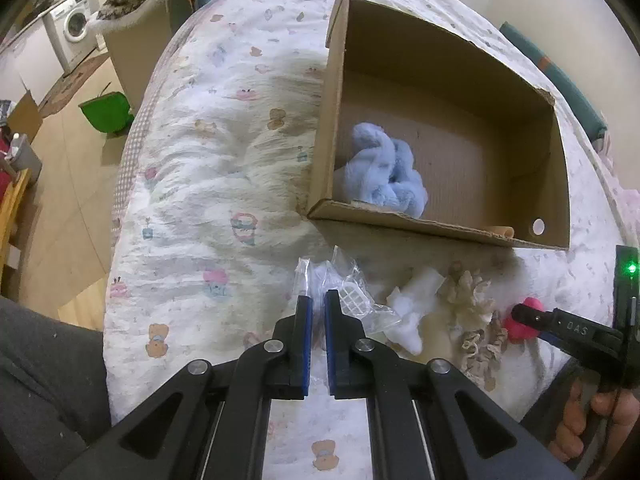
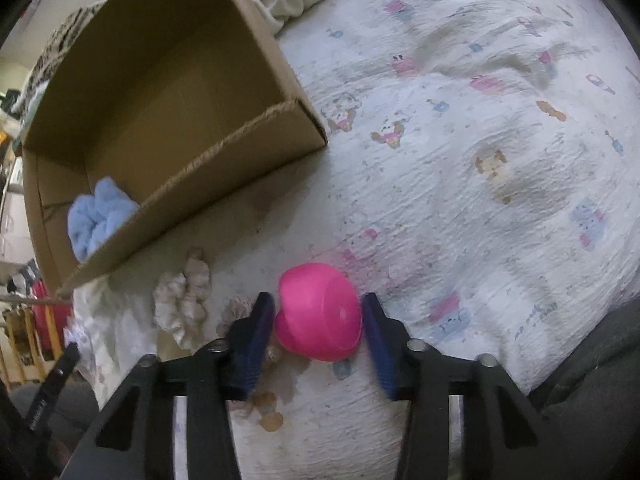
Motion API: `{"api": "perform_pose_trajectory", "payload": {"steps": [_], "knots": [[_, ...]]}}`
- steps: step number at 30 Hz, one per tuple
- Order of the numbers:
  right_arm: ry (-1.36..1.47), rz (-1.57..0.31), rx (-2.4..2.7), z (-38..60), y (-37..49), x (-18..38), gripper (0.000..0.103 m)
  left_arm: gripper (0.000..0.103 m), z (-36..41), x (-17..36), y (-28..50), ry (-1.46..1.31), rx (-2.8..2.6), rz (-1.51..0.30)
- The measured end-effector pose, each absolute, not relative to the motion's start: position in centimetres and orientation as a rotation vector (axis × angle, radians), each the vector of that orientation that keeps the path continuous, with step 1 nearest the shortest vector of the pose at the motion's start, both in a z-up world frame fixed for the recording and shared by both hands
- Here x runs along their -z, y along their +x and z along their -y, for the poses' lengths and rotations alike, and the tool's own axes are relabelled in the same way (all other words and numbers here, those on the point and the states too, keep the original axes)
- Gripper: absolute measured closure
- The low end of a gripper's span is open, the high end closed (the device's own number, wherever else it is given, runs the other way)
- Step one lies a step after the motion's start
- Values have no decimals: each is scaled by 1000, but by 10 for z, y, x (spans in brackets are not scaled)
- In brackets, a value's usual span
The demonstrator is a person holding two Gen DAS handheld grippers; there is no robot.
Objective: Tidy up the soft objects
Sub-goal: 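Carry the plastic bag and pink toy over the box with both tools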
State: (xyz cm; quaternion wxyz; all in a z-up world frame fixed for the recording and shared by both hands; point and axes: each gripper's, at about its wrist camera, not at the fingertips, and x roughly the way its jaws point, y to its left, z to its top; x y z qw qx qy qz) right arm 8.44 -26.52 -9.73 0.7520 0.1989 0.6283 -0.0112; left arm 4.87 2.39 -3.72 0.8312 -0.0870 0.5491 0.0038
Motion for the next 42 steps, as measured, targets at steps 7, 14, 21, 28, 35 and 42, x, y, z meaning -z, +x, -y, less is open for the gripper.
{"api": "perform_pose_trajectory", "payload": {"steps": [7,14,21,28,35,42], "knots": [[442,-1241,-88,251,77,68,57,97,-25,40,48,-170,-34,-1163],[419,-1201,-132,248,72,56,57,97,-27,39,48,-148,-58,-1148],[387,-1169,-151,250,64,44,57,97,-27,38,45,-128,-69,-1133],[350,-1060,-218,242,52,16,57,97,-30,15,39,-120,-71,-1050],[360,-949,-274,247,49,-19,57,97,-23,-26,39,-83,-35,-947],[343,-910,-302,241,63,-37,57,97,-11,-54,58,-18,-4,-876]]}}
